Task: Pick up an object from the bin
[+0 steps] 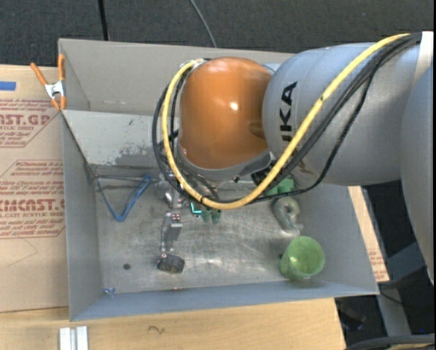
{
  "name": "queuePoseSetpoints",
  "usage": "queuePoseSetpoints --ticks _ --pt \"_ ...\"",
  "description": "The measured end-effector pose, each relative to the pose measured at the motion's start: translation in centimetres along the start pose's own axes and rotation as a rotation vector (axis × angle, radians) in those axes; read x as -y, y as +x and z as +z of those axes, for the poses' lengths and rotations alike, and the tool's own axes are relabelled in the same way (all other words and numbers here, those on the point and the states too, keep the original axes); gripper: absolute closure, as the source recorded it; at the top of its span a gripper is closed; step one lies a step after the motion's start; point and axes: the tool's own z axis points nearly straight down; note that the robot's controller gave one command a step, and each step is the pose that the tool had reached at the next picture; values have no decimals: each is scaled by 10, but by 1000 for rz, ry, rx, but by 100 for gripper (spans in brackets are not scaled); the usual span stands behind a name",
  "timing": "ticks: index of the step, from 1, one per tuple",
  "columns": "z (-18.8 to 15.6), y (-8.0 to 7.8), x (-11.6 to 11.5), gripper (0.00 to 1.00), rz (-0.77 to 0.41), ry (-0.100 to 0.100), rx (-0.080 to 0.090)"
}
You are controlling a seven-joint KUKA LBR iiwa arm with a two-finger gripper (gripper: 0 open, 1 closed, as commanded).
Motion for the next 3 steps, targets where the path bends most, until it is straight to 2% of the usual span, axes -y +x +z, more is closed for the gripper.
queuePoseSetpoints --ticks 1,2,3 --pt "157 5 58 0 -240 -1 10" --pt "156 6 58 100 -242 0 -1" --pt "5 9 47 100 -287 -1 16"
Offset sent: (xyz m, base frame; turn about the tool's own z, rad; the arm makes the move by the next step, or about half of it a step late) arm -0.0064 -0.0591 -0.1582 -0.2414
